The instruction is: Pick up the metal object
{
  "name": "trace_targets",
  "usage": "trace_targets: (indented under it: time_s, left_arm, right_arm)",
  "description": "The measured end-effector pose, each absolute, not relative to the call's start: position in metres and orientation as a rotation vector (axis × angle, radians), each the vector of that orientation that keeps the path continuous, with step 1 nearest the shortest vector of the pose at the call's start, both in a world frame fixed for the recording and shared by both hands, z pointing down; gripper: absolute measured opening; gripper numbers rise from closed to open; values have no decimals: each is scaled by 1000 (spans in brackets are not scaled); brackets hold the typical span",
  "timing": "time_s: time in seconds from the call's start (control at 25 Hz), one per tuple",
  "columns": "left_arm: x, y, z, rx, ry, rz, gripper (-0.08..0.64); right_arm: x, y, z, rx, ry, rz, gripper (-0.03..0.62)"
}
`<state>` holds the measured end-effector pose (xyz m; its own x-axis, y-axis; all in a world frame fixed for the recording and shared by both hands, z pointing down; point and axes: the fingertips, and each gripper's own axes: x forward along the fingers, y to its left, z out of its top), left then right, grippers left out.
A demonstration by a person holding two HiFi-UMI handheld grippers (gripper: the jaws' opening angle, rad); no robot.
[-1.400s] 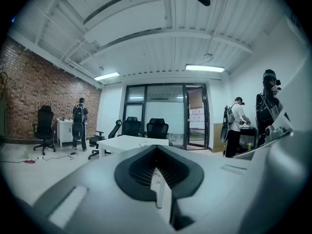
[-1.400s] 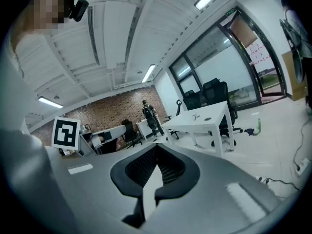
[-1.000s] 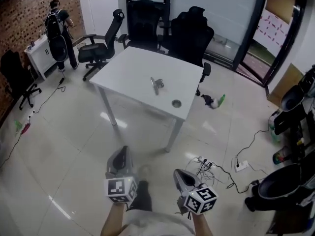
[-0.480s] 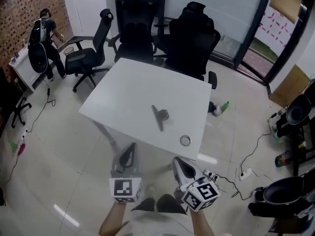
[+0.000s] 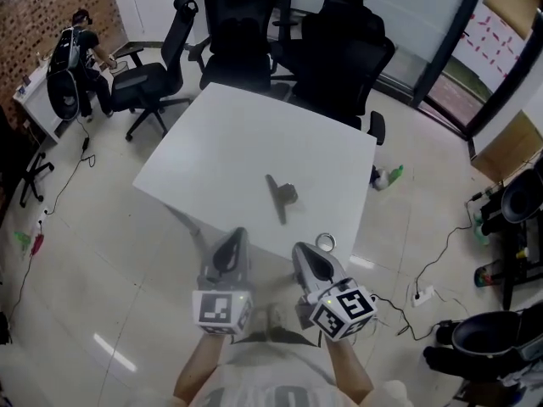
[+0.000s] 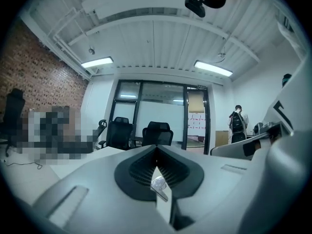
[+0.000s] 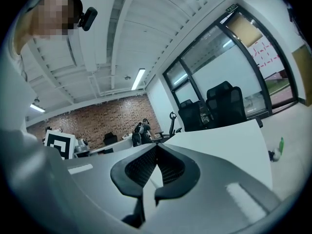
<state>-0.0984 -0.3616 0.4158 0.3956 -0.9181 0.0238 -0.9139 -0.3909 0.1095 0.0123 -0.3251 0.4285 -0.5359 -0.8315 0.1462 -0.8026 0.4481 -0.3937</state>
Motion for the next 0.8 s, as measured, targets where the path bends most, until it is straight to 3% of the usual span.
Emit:
trace_targets:
  time_s: [0.36, 0.4, 0.56, 0.8]
  left_arm:
    - [-75, -400, 442, 2509, -1662, 46, -2]
    - [-74, -403, 446, 2509, -1658, 59, -2]
    - [-70, -418, 458, 2484, -1644, 89, -2]
    - [-60, -432, 464, 2509, -1640, 127, -2]
  right_arm:
    - [44, -424, 512, -1577, 2671, -736, 13]
    - [49, -437, 525, -1599, 2660, -771, 33]
    - [55, -483, 573, -1650, 2624, -937, 215]
    - [49, -516, 622, -1685, 2659, -1113, 213]
